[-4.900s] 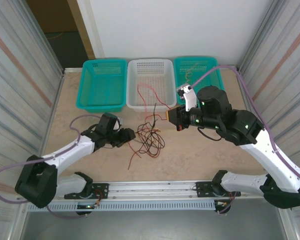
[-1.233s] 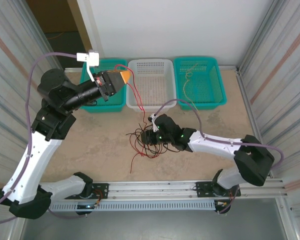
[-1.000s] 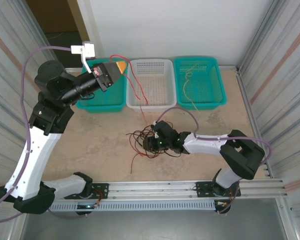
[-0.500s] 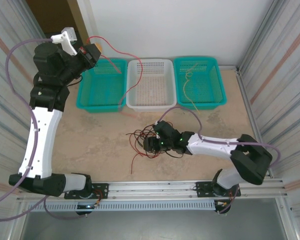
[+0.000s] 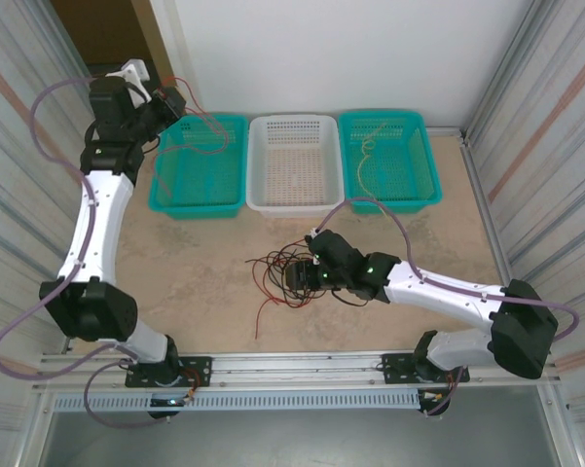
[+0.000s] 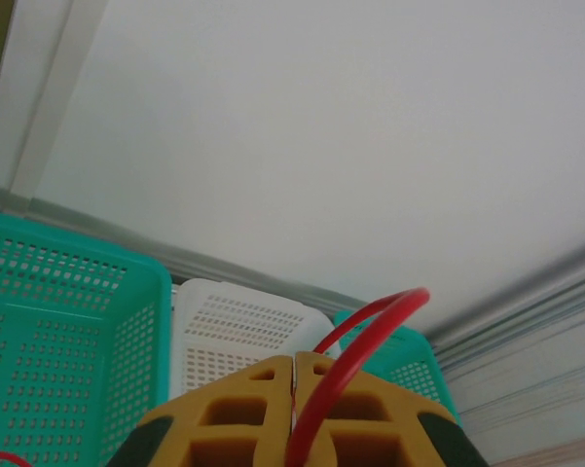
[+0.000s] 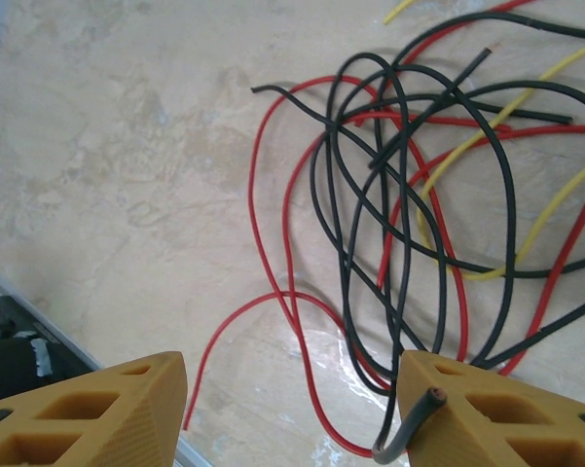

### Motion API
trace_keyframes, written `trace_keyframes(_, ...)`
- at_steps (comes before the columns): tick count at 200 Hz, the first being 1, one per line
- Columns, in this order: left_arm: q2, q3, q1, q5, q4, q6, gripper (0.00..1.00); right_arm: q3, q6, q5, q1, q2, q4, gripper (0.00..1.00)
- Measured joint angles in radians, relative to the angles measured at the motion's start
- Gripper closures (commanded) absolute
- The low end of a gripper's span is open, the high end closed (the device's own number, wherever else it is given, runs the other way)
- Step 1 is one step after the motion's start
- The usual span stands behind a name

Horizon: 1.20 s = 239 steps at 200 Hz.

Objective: Untangle the cables

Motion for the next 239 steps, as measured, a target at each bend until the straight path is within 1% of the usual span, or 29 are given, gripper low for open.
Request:
trace_keyframes(57,0.166,0.0,0.031,-0.067,0.052,0.039,1.0,0.048,-0.003,0.015,0.0,0.0,-0.073,0.41)
trace_keyframes(97,0.28,-0.029,0.032,-0.104,0.097,0.039,1.0,0.069,-0.004,0.026,-0.004,-0.009,-0.112,0.41)
trace_keyframes(128,0.316,-0.032,0.032,-0.129,0.103,0.035,1.0,0.069,-0.005,0.026,-0.025,-0.01,-0.135,0.41)
trace_keyframes(150,0.317,-0.014,0.032,-0.174,0.101,0.039,1.0,0.07,-0.008,0.026,-0.042,-0.01,-0.14,0.41)
trace_keyframes(152,0.317,-0.01,0.032,-0.179,0.098,0.04,0.97,0.071,-0.009,0.026,-0.043,-0.01,-0.141,0.41)
trace_keyframes(154,0.318,-0.005,0.032,-0.182,0.096,0.04,0.91,0.071,-0.01,0.026,-0.043,-0.01,-0.142,0.41)
trace_keyframes(163,0.322,0.02,0.032,-0.198,0.087,0.047,0.61,0.075,-0.011,0.026,-0.049,-0.01,-0.148,0.4)
trace_keyframes(167,0.324,0.031,0.032,-0.204,0.084,0.05,0.49,0.079,-0.011,0.026,-0.051,-0.01,-0.152,0.4)
trace_keyframes(173,0.329,0.05,0.032,-0.207,0.081,0.051,0.38,0.085,-0.011,0.026,-0.053,-0.009,-0.158,0.38)
trace_keyframes(179,0.332,0.062,0.032,-0.207,0.081,0.051,0.31,0.095,-0.012,0.026,-0.054,-0.007,-0.165,0.37)
trace_keyframes(193,0.333,0.064,0.032,-0.196,0.088,0.051,0.24,0.119,-0.018,0.031,-0.06,-0.001,-0.182,0.33)
trace_keyframes(218,0.327,-0.01,0.029,-0.153,0.102,0.05,0.2,0.173,-0.025,0.055,-0.075,0.03,-0.225,0.32)
trace_keyframes(225,0.323,-0.038,0.028,-0.143,0.102,0.05,0.2,0.187,-0.024,0.063,-0.082,0.043,-0.239,0.32)
trace_keyframes(239,0.306,-0.112,0.018,-0.128,0.095,0.051,0.21,0.203,-0.021,0.075,-0.097,0.071,-0.26,0.38)
